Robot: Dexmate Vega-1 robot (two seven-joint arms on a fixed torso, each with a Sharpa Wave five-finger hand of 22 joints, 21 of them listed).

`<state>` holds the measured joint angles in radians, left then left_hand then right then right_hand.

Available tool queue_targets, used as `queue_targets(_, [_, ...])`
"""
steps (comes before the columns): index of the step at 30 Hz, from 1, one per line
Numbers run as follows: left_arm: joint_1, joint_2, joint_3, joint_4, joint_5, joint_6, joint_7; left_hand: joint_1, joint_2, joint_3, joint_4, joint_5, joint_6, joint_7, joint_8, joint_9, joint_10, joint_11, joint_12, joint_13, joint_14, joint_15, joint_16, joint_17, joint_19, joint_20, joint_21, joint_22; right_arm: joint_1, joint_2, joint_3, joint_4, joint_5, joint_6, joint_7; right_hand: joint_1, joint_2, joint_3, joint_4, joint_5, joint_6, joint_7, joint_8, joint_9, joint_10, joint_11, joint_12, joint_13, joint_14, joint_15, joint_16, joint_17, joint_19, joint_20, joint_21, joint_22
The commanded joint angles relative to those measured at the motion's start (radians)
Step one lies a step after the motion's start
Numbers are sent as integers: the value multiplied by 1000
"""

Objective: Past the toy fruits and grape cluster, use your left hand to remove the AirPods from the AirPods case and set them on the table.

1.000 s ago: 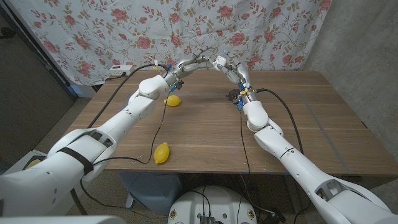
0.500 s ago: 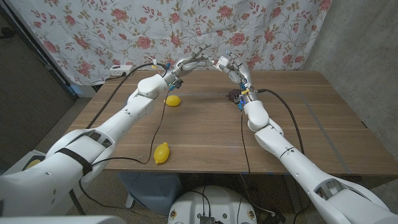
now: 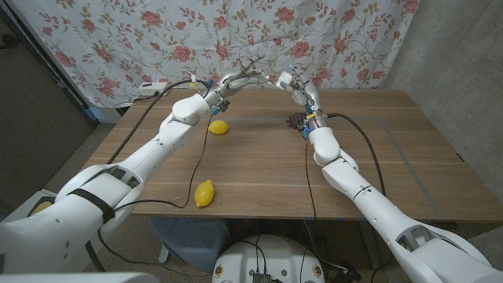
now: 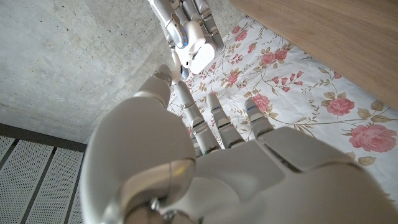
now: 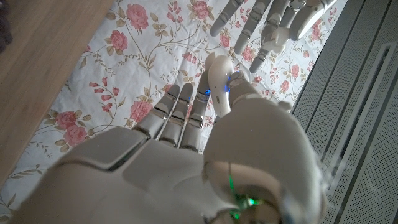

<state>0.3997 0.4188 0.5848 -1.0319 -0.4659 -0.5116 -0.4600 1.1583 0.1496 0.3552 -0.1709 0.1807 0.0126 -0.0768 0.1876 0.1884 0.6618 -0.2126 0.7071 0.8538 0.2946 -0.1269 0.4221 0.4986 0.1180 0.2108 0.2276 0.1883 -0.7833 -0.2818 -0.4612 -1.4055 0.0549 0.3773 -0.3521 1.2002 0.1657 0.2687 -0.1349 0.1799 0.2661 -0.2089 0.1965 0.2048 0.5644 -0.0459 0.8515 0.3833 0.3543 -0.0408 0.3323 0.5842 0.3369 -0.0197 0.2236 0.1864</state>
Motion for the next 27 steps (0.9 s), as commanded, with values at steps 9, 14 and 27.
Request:
queue_targets(9, [-8, 7, 8, 25, 17, 7, -4, 14, 0, -7, 4, 3, 2, -3, 0, 5, 5, -4, 9, -2, 3, -5, 5, 7, 4, 2, 4, 5, -6, 18, 24, 5, 15, 20, -46, -1, 10, 0, 1, 6, 10, -1, 1, 3, 175, -173, 2, 5, 12, -186, -2, 4, -1, 2, 0, -1])
queue_targets(14, [-13, 3, 15, 41, 20, 19, -4, 17, 0, -8, 3, 3, 2, -3, 0, 5, 5, -4, 10, -4, 3, -6, 5, 8, 3, 1, 4, 5, -12, 21, 34, -3, 27, 32, -53, 0, 9, 0, 1, 6, 10, -1, 1, 3, 175, -173, 1, 6, 13, -186, -3, 4, 0, 2, 0, -1])
queue_targets(27, [2, 16, 35, 22, 52, 69, 23, 20, -1, -11, 5, 4, 0, -2, -1, 5, 6, -5, 15, -8, 5, -5, 2, 8, 2, 3, 3, 6, -23, 34, 48, -10, 73, 63, -44, 1, 10, 0, 0, 6, 11, -1, 1, 3, 177, -173, -1, 6, 14, -186, -4, 4, -1, 1, 0, -1])
